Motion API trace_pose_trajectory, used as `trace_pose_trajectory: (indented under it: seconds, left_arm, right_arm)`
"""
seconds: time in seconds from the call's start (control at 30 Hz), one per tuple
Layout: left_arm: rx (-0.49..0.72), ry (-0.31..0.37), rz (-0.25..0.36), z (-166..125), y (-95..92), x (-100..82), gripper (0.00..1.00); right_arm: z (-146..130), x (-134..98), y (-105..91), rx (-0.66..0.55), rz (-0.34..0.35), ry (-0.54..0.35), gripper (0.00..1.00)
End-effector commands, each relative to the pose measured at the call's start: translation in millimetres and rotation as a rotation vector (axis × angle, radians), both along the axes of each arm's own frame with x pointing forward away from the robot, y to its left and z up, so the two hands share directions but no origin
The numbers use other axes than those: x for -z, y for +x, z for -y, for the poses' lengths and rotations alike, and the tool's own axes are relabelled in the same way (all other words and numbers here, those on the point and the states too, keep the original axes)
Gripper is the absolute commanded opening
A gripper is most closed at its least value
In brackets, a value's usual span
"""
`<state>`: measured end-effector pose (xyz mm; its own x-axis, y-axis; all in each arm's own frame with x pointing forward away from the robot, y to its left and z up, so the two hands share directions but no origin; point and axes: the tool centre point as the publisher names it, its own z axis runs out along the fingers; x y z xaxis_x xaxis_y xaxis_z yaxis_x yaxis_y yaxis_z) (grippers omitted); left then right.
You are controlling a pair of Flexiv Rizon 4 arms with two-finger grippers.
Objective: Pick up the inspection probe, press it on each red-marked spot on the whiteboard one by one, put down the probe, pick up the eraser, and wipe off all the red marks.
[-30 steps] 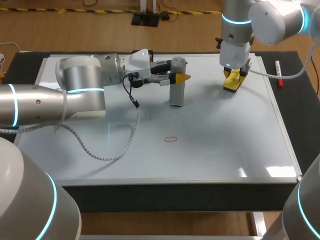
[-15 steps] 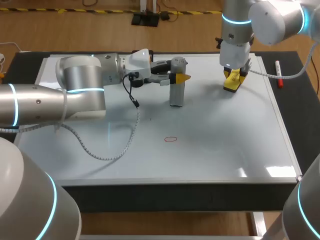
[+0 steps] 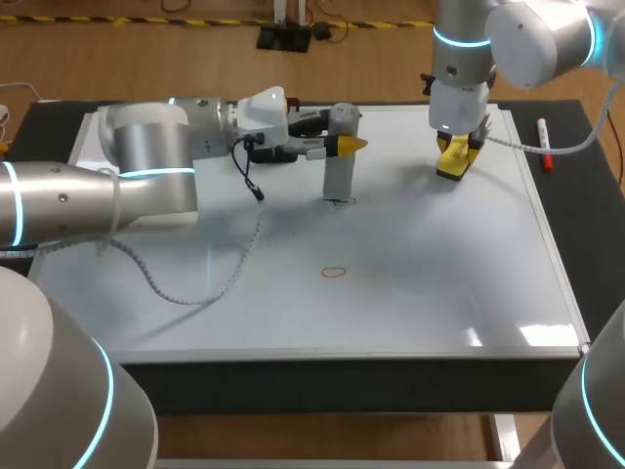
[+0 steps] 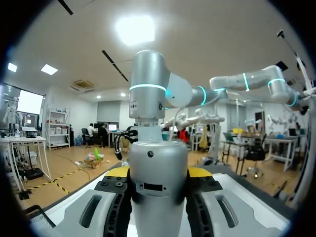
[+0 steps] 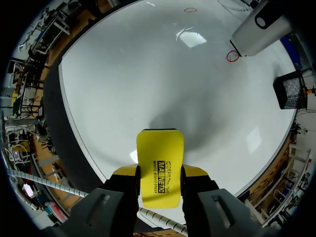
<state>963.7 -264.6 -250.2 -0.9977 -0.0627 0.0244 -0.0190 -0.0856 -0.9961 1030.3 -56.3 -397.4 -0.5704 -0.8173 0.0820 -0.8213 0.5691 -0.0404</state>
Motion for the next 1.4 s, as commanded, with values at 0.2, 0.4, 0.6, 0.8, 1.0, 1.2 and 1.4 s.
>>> trace_pose_trajectory:
  seconds: [0.2, 0.4, 0.6, 0.8, 1.0, 1.2, 1.4]
  left_arm:
    - [-0.060, -0.017, 0.013, -62, -16.8, -18.4, 0.00]
    - [-0.118, -0.022, 0.017, -106, -20.7, -18.7, 0.00]
    - [-0.148, -0.030, 0.013, -149, -21.7, -17.2, 0.00]
    - [-0.183, -0.012, 0.025, -188, -20.9, -19.6, 0.00]
    - [-0.235, -0.022, 0.016, -228, -17.6, -16.6, 0.00]
    - [-0.276, -0.036, 0.033, -256, -18.1, -14.2, 0.00]
    - [-0.278, -0.029, 0.047, -260, -18.9, -12.3, 0.00]
  right_arm:
    - [0, -1, 1.0, -0.001, -0.001, -0.004, 0.00]
    - [0, -1, 1.0, -0.001, -0.001, -0.004, 0.00]
    - [0, -1, 1.0, -0.001, -0.001, -0.004, 0.00]
    - [0, -1, 1.0, -0.001, -0.001, -0.004, 0.00]
    - [0, -1, 1.0, -0.001, -0.001, -0.004, 0.00]
    - [0, -1, 1.0, -0.001, -0.001, -0.004, 0.00]
    - [0, -1, 1.0, -0.001, -0.001, -0.004, 0.00]
